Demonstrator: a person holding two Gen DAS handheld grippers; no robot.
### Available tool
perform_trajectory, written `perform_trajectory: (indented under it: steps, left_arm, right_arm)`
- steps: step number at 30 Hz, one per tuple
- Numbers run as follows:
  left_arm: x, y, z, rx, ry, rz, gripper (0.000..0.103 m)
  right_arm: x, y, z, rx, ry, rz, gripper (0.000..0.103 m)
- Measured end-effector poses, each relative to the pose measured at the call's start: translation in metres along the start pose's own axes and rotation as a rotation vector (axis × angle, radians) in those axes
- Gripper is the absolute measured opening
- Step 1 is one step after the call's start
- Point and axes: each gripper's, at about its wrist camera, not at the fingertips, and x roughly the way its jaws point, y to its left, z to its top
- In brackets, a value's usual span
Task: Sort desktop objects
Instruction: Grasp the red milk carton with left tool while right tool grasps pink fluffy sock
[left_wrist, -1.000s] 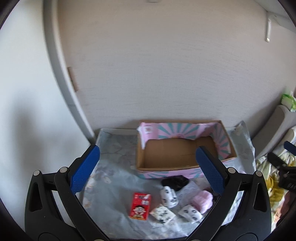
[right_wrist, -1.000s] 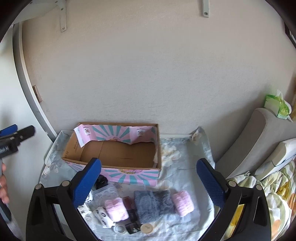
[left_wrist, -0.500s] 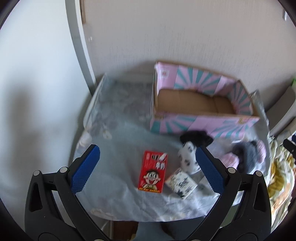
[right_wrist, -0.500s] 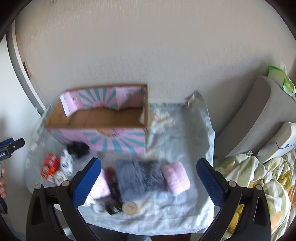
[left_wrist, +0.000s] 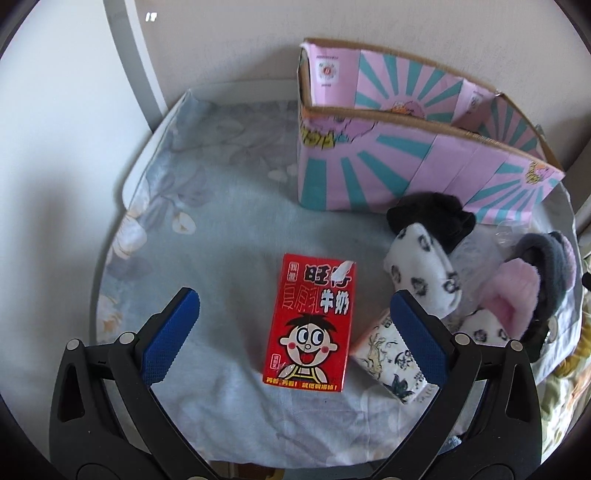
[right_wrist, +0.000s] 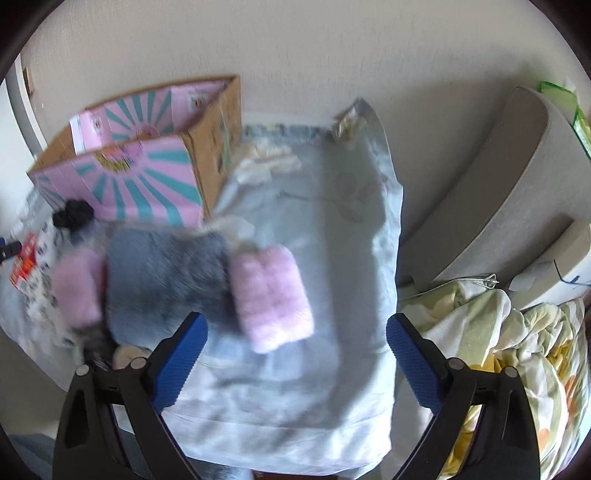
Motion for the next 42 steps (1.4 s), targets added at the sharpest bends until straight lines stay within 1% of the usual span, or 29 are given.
perform_trajectory:
  steps: [3, 4, 11, 13, 15, 16, 21, 23, 24, 25, 26, 27, 29, 30, 31, 33, 37, 42]
  left_arm:
    - [0.009, -0.001, -0.004, -0.022, 0.007, 0.004, 0.102]
    - [0.012, -0.001, -0.006, -0.031, 0.011, 0.007, 0.102]
    - [0.023, -0.006, -0.014, -0.065, 0.013, 0.027, 0.101]
    - [0.026, -0.006, -0.015, -0.08, 0.013, 0.02, 0.096]
    - [0.028, -0.004, -0.016, -0.095, 0.014, 0.018, 0.094]
    - [0.029, -0.004, -0.017, -0.101, 0.016, 0.017, 0.091]
    - [0.032, 0.0, -0.02, -0.122, 0.017, 0.011, 0.085]
    - [0.032, 0.002, -0.022, -0.126, 0.019, 0.006, 0.081]
    - [0.034, 0.002, -0.023, -0.125, 0.021, 0.004, 0.076]
    - [0.035, 0.003, -0.024, -0.123, 0.025, 0.004, 0.072]
    - [0.035, 0.002, -0.025, -0.115, 0.022, 0.013, 0.071]
    - [0.035, 0.001, -0.025, -0.107, 0.02, 0.017, 0.068]
    - [0.034, -0.002, -0.026, -0.09, 0.014, 0.023, 0.061]
    - [0.034, -0.003, -0.026, -0.082, 0.012, 0.028, 0.053]
    - [0.033, -0.004, -0.025, -0.075, 0.008, 0.029, 0.05]
    - [0.034, -0.004, -0.025, -0.076, 0.012, 0.029, 0.05]
    - [0.033, -0.003, -0.025, -0.086, 0.016, 0.023, 0.05]
    - [0.018, -0.003, -0.024, -0.092, 0.003, 0.025, 0.049]
  right_arm:
    - [0.012, -0.002, -0.003, -0.041, 0.015, 0.005, 0.085]
    - [0.016, -0.002, -0.004, -0.055, 0.019, 0.01, 0.084]
    - [0.031, 0.002, 0.002, -0.114, 0.016, 0.07, 0.084]
    - [0.035, 0.002, 0.003, -0.125, 0.016, 0.082, 0.084]
    - [0.038, 0.003, 0.005, -0.139, 0.015, 0.093, 0.084]
    - [0.04, 0.003, 0.005, -0.145, 0.012, 0.101, 0.084]
    - [0.044, -0.002, 0.007, -0.165, 0.016, 0.141, 0.084]
    - [0.044, -0.005, 0.007, -0.176, 0.013, 0.159, 0.084]
    - [0.044, -0.006, 0.007, -0.178, 0.015, 0.167, 0.084]
    - [0.044, -0.008, 0.006, -0.18, 0.016, 0.177, 0.081]
    - [0.045, -0.01, 0.005, -0.182, 0.019, 0.189, 0.077]
    - [0.047, -0.011, 0.005, -0.182, 0.029, 0.204, 0.071]
    - [0.05, -0.014, 0.003, -0.172, 0.048, 0.24, 0.065]
    - [0.051, -0.014, 0.003, -0.171, 0.05, 0.256, 0.059]
    - [0.052, -0.013, 0.003, -0.172, 0.056, 0.277, 0.051]
    - [0.051, -0.009, 0.003, -0.183, 0.054, 0.296, 0.042]
    - [0.048, -0.004, 0.003, -0.196, 0.036, 0.287, 0.041]
    - [0.043, -0.016, 0.011, -0.156, 0.022, 0.268, 0.041]
